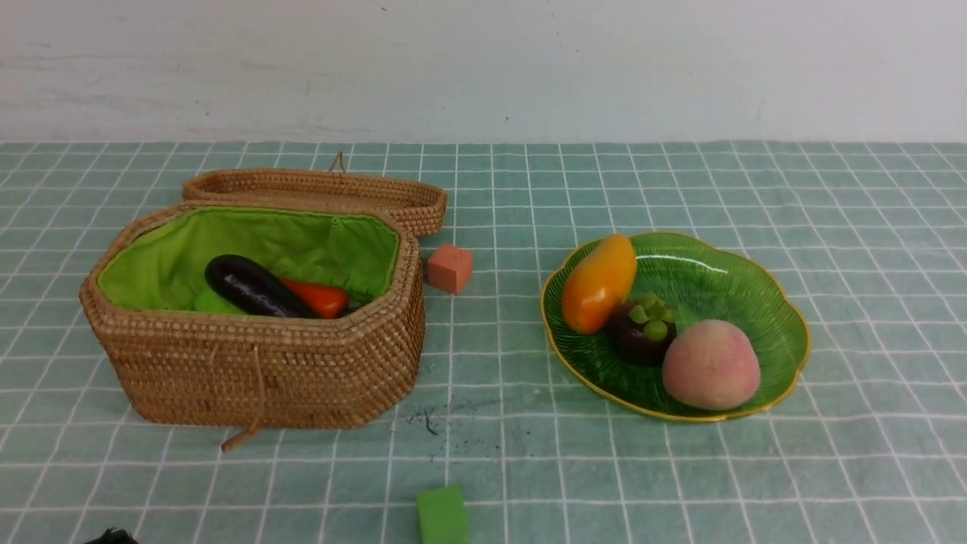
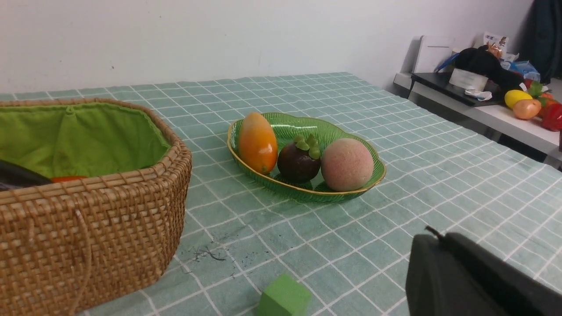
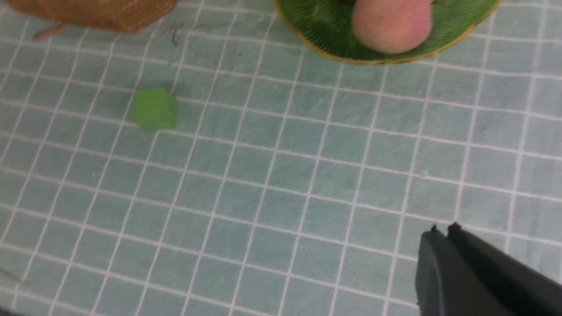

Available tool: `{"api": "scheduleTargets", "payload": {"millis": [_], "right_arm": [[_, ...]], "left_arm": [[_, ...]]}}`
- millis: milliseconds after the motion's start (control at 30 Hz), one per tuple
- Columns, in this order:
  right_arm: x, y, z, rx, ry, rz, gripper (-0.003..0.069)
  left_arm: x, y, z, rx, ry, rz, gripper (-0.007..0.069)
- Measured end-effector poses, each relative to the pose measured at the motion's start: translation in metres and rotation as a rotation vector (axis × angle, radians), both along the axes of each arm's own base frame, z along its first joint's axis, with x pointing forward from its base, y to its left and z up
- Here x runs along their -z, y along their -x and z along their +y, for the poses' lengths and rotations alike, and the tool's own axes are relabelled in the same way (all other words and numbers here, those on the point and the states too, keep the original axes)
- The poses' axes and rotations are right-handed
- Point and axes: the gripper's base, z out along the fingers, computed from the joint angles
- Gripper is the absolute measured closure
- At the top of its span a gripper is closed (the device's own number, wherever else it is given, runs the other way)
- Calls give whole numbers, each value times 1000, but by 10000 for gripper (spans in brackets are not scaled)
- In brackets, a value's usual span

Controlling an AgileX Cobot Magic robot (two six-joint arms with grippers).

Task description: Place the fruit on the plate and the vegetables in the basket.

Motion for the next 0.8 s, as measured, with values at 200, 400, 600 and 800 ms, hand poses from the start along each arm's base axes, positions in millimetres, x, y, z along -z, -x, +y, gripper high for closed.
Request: {"api": "scheduleTargets", "payload": {"millis": [200, 400, 600, 800], "right_arm": [[95, 11, -19, 187, -35, -427, 676], [202, 16, -27, 302, -3, -504, 676], [210, 17, -28, 302, 26, -477, 676], [210, 17, -28, 302, 26, -478, 676]], "left_arm": [[0, 0, 0, 0, 0, 0, 631], [0, 0, 0, 0, -1, 1, 627], [0, 0, 0, 0, 1, 0, 621], [0, 0, 0, 0, 0, 0, 613]]}}
